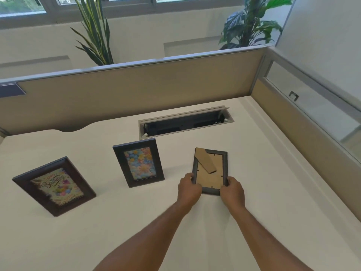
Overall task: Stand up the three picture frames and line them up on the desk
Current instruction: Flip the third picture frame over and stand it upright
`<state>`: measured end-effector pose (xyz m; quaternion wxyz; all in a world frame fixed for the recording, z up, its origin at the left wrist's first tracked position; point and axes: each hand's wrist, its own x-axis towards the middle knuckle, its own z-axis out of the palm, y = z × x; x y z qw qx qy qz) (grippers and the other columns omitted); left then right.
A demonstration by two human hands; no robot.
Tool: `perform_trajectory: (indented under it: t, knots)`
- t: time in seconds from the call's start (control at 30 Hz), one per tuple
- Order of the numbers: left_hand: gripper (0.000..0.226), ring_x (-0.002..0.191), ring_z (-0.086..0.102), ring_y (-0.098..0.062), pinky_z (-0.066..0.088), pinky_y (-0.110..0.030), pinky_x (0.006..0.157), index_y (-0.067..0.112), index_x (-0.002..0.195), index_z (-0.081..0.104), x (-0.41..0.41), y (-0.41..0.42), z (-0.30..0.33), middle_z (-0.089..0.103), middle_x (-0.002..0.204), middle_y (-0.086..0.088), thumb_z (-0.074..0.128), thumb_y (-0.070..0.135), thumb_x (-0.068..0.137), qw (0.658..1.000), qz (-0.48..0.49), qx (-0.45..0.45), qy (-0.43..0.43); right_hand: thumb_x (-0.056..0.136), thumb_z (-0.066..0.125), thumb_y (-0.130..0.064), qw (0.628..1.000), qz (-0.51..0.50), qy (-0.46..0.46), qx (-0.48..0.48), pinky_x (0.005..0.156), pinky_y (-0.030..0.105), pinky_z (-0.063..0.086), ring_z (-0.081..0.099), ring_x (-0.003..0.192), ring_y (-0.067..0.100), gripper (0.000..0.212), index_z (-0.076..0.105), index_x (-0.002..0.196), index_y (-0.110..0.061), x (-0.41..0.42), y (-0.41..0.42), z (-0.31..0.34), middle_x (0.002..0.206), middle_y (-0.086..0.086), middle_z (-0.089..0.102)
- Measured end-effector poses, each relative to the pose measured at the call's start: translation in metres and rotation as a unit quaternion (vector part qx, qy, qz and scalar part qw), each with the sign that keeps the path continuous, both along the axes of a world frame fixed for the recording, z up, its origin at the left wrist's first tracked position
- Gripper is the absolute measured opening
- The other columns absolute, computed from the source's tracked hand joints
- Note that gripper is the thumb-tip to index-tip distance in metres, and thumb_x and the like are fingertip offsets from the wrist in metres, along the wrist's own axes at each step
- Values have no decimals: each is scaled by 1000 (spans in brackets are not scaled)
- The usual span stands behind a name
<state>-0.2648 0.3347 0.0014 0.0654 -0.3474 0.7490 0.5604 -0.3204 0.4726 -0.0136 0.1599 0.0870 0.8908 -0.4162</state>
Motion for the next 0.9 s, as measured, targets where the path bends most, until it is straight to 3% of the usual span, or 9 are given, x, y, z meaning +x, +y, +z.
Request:
perform_trajectory:
  t: [0.07,0.17,0.33,0.47,0.57,0.67,0.73,0.9]
  knots:
    - [61,106,58,-20,55,-30,82,20,140,46,-3,0,1,55,129,-7,53,3,82,999,31,27,-5,91,50,-1,999,-26,-8,-20,97,39,49,55,122,34,53,46,143,-7,2,-1,-2,139,16,56]
    - [56,89,61,-16,51,-25,65,23,135,48,-7,-5,5,62,110,-6,52,-1,85,995,72,75,-12,94,49,-4,992,-81,-21,-93,89,30,45,55,120,29,49,48,143,-12,3,3,0,138,11,57]
    - [46,102,62,-28,61,-42,85,13,129,55,-14,-19,19,60,119,-14,56,-8,88,985,122,116,-26,97,44,-10,972,-133,-17,-195,88,28,43,53,108,17,38,62,129,-19,-2,6,12,132,3,61]
    - [23,100,65,-29,62,-32,71,2,110,63,-19,-32,54,61,111,-17,61,-6,89,979,128,155,-20,90,40,5,939,-125,5,-322,96,40,52,61,112,22,44,77,95,-18,-3,19,29,116,1,70]
    - [13,92,68,-28,58,-25,56,-3,99,64,-23,-42,77,61,109,-21,64,-4,87,974,140,176,-22,87,37,12,897,-58,28,-438,92,29,54,63,116,19,49,78,101,-12,4,32,37,116,2,72]
    - [14,90,68,-29,56,-24,53,-4,97,61,-26,-49,88,58,113,-23,66,-4,85,968,147,200,-37,89,44,13,923,36,100,-369,90,15,49,65,112,10,51,72,115,-20,7,38,43,119,-8,71]
    - [12,88,68,-29,57,-25,54,-4,95,62,-29,-51,90,58,113,-25,67,-2,84,969,133,200,-52,91,57,6,939,81,154,-296,88,9,46,65,107,4,40,70,115,-24,5,39,48,113,-18,71]
    - [23,89,68,-30,63,-34,67,0,107,63,-41,-62,87,59,113,-22,68,8,86,980,74,165,-81,88,66,0,942,92,194,-259,86,19,50,67,98,9,27,72,105,-20,-3,39,59,100,-12,74]
